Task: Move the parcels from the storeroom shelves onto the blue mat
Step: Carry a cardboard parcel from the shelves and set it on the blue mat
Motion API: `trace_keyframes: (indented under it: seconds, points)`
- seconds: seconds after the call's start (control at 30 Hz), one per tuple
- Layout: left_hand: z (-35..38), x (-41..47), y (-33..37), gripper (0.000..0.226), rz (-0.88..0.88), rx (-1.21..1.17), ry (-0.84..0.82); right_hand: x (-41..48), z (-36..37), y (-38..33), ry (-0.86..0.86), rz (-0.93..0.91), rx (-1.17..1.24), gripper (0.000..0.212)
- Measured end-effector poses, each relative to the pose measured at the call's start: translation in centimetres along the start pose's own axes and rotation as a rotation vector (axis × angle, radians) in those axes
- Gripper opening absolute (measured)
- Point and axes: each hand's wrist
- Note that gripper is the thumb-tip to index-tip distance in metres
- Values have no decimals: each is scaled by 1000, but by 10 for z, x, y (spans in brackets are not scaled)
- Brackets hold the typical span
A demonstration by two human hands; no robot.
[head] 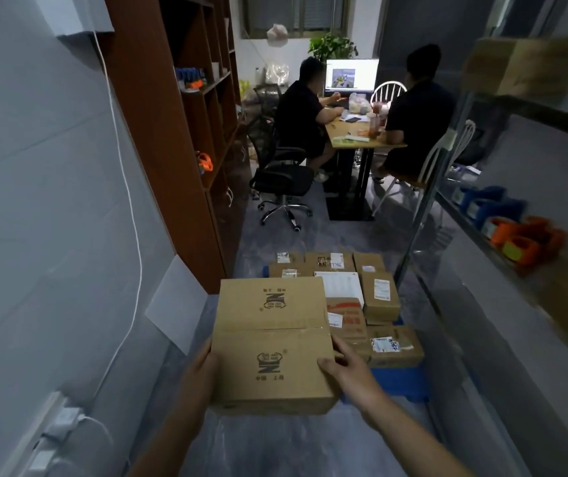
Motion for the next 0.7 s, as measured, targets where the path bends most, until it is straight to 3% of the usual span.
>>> trace_keyframes:
  seconds: [0.2, 0.43, 0.7]
  points:
    - [21, 96, 46, 25, -30, -12, 4, 114, 0, 15, 39, 8, -65, 47]
    - [58, 210, 88, 30, -168, -13, 64, 260, -6, 52, -39, 47, -100, 55]
    - [80, 356, 49, 35, -290, 50, 167, 380, 21, 153, -118, 267, -20, 45]
Point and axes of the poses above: each hand's wrist, its own x-axis towards the middle knuckle, its own z-axis out of the palm, y = z × x, and after that the axes turned 15 degrees about -z, right-handed
